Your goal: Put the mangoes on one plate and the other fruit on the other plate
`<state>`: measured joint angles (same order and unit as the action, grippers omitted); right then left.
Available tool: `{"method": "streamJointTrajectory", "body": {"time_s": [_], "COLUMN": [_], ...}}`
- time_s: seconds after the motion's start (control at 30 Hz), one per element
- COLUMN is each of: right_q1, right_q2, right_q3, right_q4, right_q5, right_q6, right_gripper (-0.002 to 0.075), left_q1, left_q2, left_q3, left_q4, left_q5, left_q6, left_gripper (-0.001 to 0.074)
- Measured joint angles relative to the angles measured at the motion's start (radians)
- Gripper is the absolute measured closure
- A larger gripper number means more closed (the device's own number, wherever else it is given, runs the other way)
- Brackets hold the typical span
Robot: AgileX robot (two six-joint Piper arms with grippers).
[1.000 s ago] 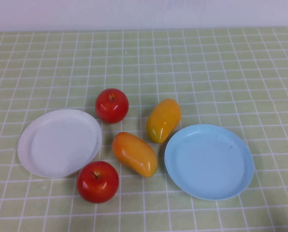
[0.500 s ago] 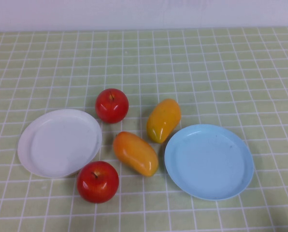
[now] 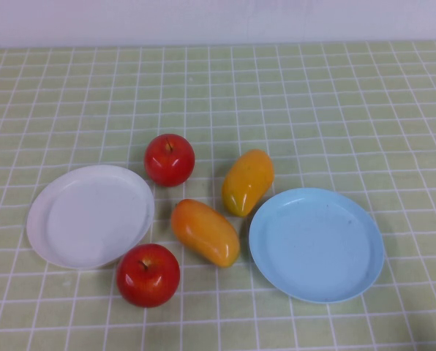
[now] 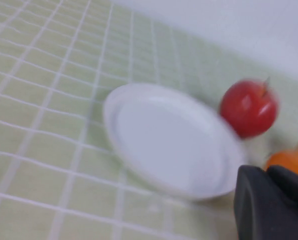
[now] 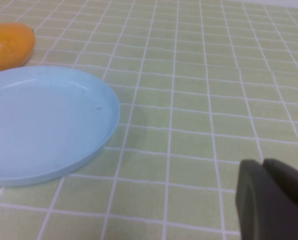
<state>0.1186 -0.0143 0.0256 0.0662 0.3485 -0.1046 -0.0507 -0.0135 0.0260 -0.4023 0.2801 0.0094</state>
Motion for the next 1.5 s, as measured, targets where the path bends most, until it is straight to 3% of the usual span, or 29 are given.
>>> {"method": "streamJointTrajectory", "body": {"time_s": [0.17, 0.5, 0.77, 0.93, 1.13, 1.27, 1.5], "right_q1": [0.000, 0.000, 0.000, 0.000, 0.000, 0.000, 0.000], "right_q2": [0.000, 0.000, 0.000, 0.000, 0.000, 0.000, 0.000], "right_q3": [0.000, 0.000, 0.000, 0.000, 0.000, 0.000, 0.000], "right_q4": [0.000, 0.000, 0.000, 0.000, 0.000, 0.000, 0.000], "right_q5": [0.000, 0.000, 0.000, 0.000, 0.000, 0.000, 0.002], "right_q6": [0.000, 0.000, 0.000, 0.000, 0.000, 0.000, 0.000], "right_gripper": [0.0742, 0.0742, 0.0741, 0.0742, 0.0742, 0.0742, 0.0742], "left_q1": [0.000, 0.000, 0.000, 0.000, 0.000, -0.070, -0.350], "left_q2": [0.000, 0.000, 0.280, 0.517, 0.809, 0.994, 1.286], "left_q3": [0.000, -0.013, -0.313, -0.508, -0.677, -0.768, -0.991], "left_q4": [-0.205, -0.253, -0.107, -0.066, -0.060, -0.046, 0.127], "left_q5": [-0.069, -0.091, 0.243, 0.467, 0.604, 0.606, 0.630], "left_q6": [-0.032, -0.056, -0.050, 0.062, 0.166, 0.190, 0.101], "left_gripper": [0.0731, 0.0734, 0.0735, 0.0735, 0.0735, 0.0735, 0.0735]}}
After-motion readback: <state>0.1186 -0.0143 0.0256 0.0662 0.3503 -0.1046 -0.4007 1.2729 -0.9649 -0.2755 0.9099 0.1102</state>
